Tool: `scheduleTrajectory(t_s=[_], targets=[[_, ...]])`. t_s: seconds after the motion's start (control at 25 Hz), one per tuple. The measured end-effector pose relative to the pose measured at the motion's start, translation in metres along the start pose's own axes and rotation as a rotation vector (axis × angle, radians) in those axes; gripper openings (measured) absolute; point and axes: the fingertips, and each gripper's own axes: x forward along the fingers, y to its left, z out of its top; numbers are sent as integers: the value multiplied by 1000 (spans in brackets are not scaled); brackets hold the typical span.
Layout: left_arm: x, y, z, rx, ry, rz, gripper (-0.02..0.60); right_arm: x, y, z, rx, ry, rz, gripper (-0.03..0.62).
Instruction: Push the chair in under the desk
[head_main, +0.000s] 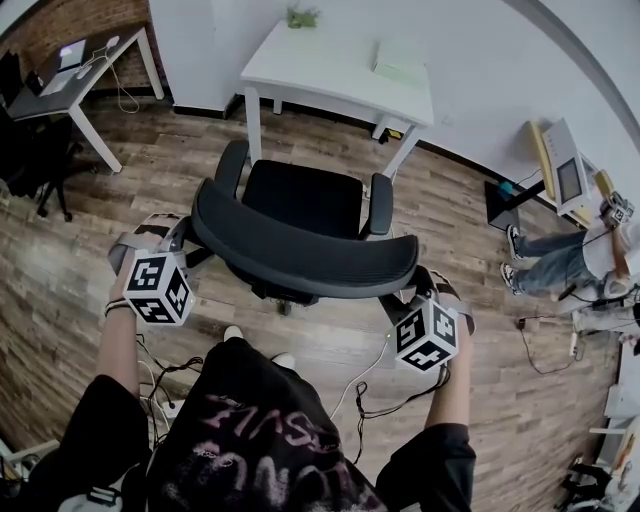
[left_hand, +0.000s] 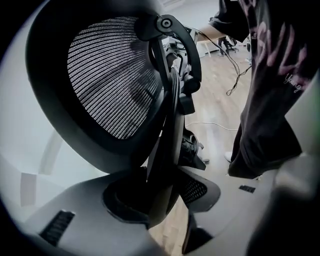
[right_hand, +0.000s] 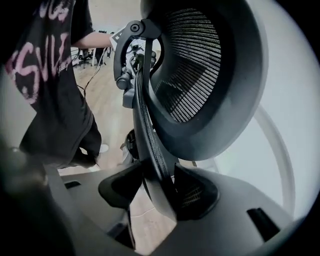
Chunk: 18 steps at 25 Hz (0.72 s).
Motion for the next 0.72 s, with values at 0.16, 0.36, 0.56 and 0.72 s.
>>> scheduleTrajectory(t_s=[0.16,0.36,0.56,0.72], targets=[[1,0,-2,-8,-9,6,196,2,0,0,9,-11,-26,216],[1,3,-4,-12,-24,9,198,5,-2,3,26,-15,-29,230],[6,8,-3,-22,-33,-2,201,8,-8,2,28,-19,-48,236],[12,20,-4,-15,-38,8,202,13,-18,3,36,-5,-63,239]])
